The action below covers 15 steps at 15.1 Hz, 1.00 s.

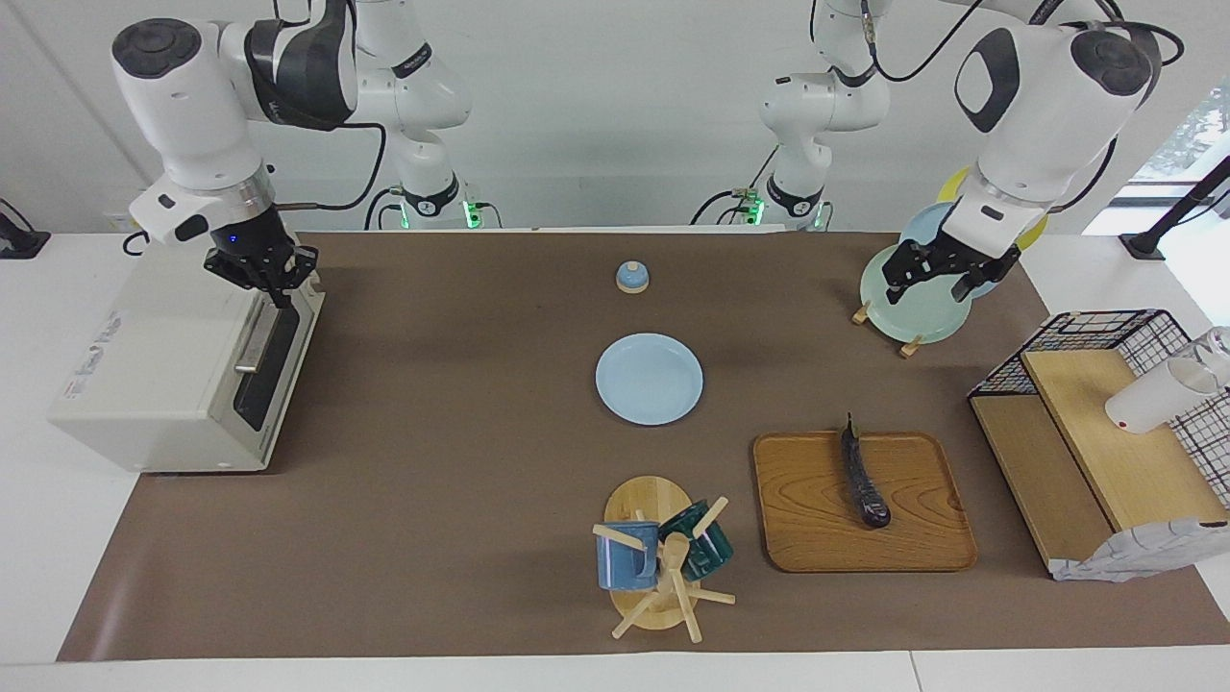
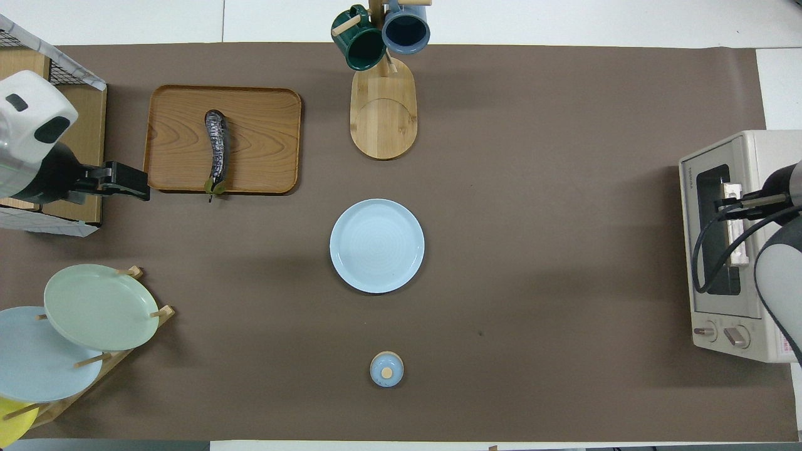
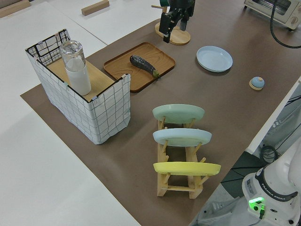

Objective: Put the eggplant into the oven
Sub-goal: 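Reach the left gripper down to the eggplant on the wooden tray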

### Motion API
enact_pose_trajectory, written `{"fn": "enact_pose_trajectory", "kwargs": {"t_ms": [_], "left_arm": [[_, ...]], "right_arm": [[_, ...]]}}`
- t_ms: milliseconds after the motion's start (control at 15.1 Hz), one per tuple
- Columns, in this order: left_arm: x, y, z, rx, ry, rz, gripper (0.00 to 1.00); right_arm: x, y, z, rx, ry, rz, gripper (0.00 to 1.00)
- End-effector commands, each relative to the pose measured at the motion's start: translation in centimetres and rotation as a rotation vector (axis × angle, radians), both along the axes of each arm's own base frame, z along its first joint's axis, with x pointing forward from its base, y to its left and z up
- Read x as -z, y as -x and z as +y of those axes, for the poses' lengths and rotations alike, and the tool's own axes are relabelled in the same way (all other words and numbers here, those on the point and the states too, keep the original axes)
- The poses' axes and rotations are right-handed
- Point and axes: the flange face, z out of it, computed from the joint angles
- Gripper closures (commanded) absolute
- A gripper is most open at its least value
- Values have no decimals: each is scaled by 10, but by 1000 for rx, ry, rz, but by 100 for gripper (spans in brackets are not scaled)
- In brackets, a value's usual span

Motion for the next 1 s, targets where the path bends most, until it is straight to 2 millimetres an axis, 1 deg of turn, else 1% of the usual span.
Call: {"fn": "enact_pose_trajectory", "kwargs": {"t_ms": [0,66,199,398,465,598,664,797,930], "left_arm": [[37,-21,-15,24,16,-2,0],[50,-26,-17,29,17,-3,0],[76,-30,-17,60,18,-6,0],[112,-43,-19,63,24,-35,0],[119,-45,-19,64,25,-47,0],[137,-47,-21,112,25,-43,0],[151,-47,-24,135,25,-45,0],[165,-45,-24,140,26,-76,0],[185,-50,-25,140,26,-70,0]], "right_arm": [[28,12,-30,26,35,27,100],[33,14,-35,26,39,34,100],[36,12,-37,10,53,23,100],[45,15,-38,13,52,39,100],[46,15,-40,16,52,36,100],[56,18,-49,27,49,32,100],[60,19,-48,25,49,34,100],[59,18,-48,30,49,31,100],[65,17,-48,34,43,35,100]]}}
